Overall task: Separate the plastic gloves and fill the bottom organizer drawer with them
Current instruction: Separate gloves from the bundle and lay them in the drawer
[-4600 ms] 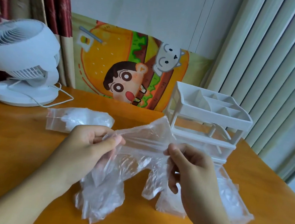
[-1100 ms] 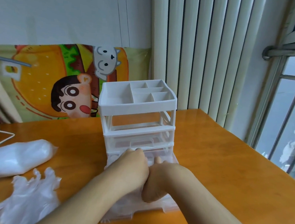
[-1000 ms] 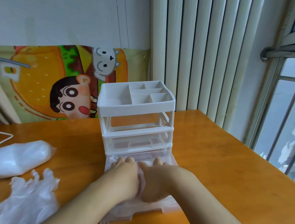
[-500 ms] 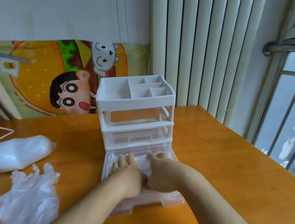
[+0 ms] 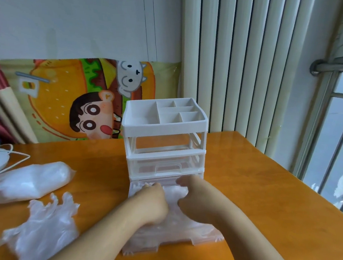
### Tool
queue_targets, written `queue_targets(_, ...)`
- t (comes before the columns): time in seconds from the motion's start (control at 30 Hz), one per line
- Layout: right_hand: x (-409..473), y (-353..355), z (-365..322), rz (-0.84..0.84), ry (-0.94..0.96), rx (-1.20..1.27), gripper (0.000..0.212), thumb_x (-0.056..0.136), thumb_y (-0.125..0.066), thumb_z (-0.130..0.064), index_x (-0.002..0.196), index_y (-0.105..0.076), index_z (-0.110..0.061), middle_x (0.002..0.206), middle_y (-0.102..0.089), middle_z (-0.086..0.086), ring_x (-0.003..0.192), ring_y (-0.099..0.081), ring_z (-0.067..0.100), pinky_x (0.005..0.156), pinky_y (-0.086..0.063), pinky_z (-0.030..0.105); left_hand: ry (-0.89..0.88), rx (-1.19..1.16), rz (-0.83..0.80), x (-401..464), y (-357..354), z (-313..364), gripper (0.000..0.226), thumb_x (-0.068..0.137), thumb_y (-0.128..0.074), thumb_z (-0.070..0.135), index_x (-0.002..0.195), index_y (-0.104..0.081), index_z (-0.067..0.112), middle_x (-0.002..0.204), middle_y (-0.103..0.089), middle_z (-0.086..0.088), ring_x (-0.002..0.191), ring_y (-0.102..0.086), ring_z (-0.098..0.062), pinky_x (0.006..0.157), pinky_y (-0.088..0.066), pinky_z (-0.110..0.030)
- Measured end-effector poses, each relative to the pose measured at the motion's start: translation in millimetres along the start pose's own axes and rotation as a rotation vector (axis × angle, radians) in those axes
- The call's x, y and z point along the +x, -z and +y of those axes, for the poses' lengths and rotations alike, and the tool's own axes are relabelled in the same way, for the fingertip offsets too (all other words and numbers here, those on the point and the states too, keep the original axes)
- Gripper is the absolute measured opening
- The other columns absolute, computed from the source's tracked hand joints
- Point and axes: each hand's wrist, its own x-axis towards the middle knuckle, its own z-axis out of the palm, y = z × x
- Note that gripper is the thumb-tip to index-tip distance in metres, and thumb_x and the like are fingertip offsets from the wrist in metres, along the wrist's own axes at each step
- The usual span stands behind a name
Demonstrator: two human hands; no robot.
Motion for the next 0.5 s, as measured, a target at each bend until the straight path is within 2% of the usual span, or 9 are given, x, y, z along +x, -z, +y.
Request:
queue_targets(0.03, 0.1, 1.1, 0.7, 0.062, 0.023, 0.041, 0.063, 0.093, -0.053, -0.002, 0.154, -0.051, -0.020, 0.153, -0.056, -0.001, 0.140, -0.053, 0.016, 0.107, -0.045, 0.023, -0.026, -0.021, 0.004, -2.2, 4.1, -1.6, 0.053, 0.096, -0.045, 0.002, 0.149, -0.042, 0.009, 0.130, -0.060, -0.015, 0.105, -0.064, -0.026, 0.070, -0.047, -0.029)
queue_targets(0.07, 1.1, 2.6, 1.4, 0.132, 0.044, 0.085, 0.060, 0.090, -0.053, 0.002, 0.146, -0.059, -0.019, 0.145, -0.063, -0.002, 0.134, -0.059, 0.014, 0.107, -0.048, 0.023, -0.045, -0.038, 0.004, -5.4, 8.9, -2.2, 0.048, 0.096, -0.045, 0.001, 0.144, -0.047, 0.009, 0.115, -0.066, -0.014, 0.088, -0.064, -0.024, 0.061, -0.044, -0.030)
queue_targets(0.1, 2.7, 2.7, 1.8, 0.204, 0.063, 0.136, 0.055, 0.088, -0.052, 0.005, 0.135, -0.069, -0.019, 0.132, -0.071, -0.003, 0.124, -0.065, 0.012, 0.105, -0.053, 0.025, -0.055, -0.054, 0.013, -9.4, 13.3, -4.6, 0.045, 0.097, -0.045, 0.002, 0.141, -0.050, 0.011, 0.112, -0.068, -0.014, 0.082, -0.063, -0.023, 0.059, -0.045, -0.032)
queue_targets(0.17, 4.1, 3.3, 3.7, 0.353, 0.092, 0.223, 0.046, 0.085, -0.051, 0.008, 0.109, -0.079, -0.019, 0.103, -0.077, -0.008, 0.101, -0.071, 0.007, 0.088, -0.059, 0.022, -0.083, -0.162, 0.085, -15.6, 21.6, -10.1, 0.042, 0.098, -0.046, 0.006, 0.137, -0.053, 0.018, 0.119, -0.068, -0.007, 0.089, -0.067, -0.020, 0.069, -0.057, -0.036)
queue_targets(0.27, 3.9, 1.8, 2.5, 0.521, 0.125, 0.260, 0.040, 0.083, -0.050, 0.010, 0.087, -0.076, -0.020, 0.085, -0.074, -0.010, 0.084, -0.068, 0.006, 0.067, -0.051, 0.016, -0.199, -0.438, 0.292, -32.0, 36.8, -28.0, 0.031, 0.102, -0.050, 0.010, 0.125, -0.064, 0.027, 0.116, -0.067, 0.009, 0.099, -0.067, -0.010, 0.079, -0.061, -0.028)
queue_targets(0.33, 1.9, -0.7, 1.2, 0.614, 0.165, 0.257, 0.039, 0.084, -0.051, 0.012, 0.083, -0.073, -0.021, 0.081, -0.071, -0.011, 0.080, -0.066, 0.006, 0.063, -0.046, 0.016, -0.245, -0.558, 0.463, -44.5, 49.5, -49.5, 0.022, 0.101, -0.058, 0.015, 0.110, -0.069, 0.031, 0.104, -0.070, 0.012, 0.092, -0.068, -0.005, 0.080, -0.061, -0.029)
queue_targets(0.4, 0.5, -4.9, -0.3, 0.697, 0.207, 0.256, 0.039, 0.085, -0.053, 0.014, 0.084, -0.071, -0.020, 0.081, -0.070, -0.011, 0.078, -0.063, 0.005, 0.062, -0.043, 0.018, -0.216, -0.636, 0.579, -56.3, 59.7, -81.2, 0.017, 0.100, -0.062, 0.019, 0.100, -0.070, 0.034, 0.093, -0.072, 0.011, 0.083, -0.070, -0.003, 0.075, -0.061, -0.027)
queue_targets(0.5, -3.3, -16.0, -4.6, 0.748, 0.307, 0.244, 0.042, 0.085, -0.051, 0.018, 0.087, -0.067, -0.021, 0.086, -0.069, -0.011, 0.076, -0.060, 0.004, 0.061, -0.040, 0.021, -0.146, -0.739, 0.617, -66.6, 59.9, -132.5, 0.019, 0.101, -0.058, 0.014, 0.098, -0.073, 0.027, 0.084, -0.075, 0.005, 0.076, -0.071, -0.012, 0.064, -0.057, -0.024)
